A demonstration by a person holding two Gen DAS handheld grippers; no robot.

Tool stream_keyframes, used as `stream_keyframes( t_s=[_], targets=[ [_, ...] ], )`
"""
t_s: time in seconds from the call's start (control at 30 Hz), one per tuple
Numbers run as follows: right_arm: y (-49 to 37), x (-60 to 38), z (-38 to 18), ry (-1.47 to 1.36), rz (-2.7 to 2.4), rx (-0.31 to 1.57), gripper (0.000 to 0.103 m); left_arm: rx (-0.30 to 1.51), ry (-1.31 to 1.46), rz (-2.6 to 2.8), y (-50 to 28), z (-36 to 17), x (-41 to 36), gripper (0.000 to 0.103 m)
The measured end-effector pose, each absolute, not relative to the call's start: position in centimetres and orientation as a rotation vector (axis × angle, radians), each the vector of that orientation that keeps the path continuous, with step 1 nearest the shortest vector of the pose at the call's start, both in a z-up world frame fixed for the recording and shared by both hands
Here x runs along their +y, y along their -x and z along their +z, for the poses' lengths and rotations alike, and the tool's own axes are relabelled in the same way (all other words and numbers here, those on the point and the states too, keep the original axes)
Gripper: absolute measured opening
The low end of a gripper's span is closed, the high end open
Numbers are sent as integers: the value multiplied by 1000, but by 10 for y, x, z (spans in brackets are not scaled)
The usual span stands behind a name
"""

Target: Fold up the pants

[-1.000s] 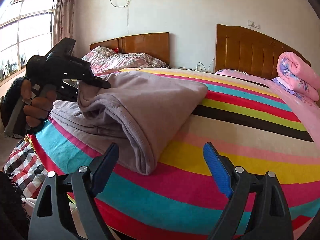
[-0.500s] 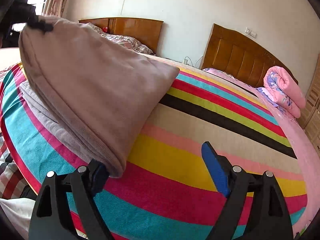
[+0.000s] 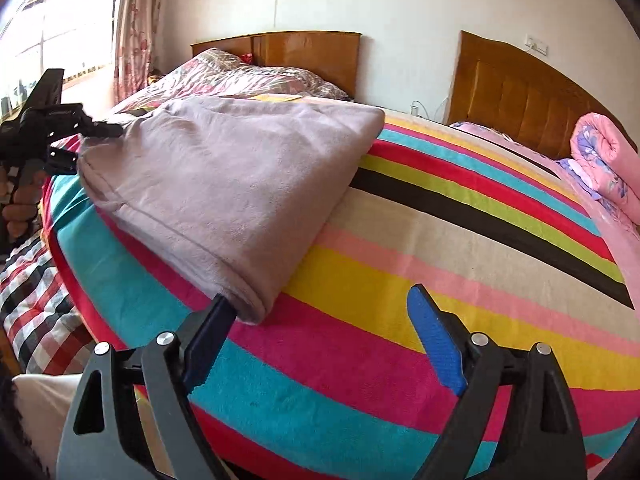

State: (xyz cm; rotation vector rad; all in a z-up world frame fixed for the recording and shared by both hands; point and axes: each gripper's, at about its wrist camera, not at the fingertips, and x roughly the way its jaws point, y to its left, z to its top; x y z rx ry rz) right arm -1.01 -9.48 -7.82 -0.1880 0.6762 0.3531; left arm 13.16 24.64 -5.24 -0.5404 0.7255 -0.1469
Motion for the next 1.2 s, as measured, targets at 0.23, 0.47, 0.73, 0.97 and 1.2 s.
stream_keyframes(
  t_s=[0.23, 0.47, 0.73, 0.97, 1.2],
  targets=[
    [17, -99, -36, 73, 558, 562, 53, 593, 88, -100, -109, 6, 178, 77],
    [-13, -29, -66, 235, 615, 667, 53, 736, -20, -67, -136, -68, 155, 77],
    [-32, -53, -30, 213, 693, 682, 67, 710, -61, -86, -136, -30, 144, 81],
    [-149, -62, -20, 87, 777, 720, 75, 772, -137, -23, -180, -40, 132, 98],
    [-245, -88, -41, -32, 719, 791, 75, 804, 10, -54, -182, -72, 170, 102]
  ],
)
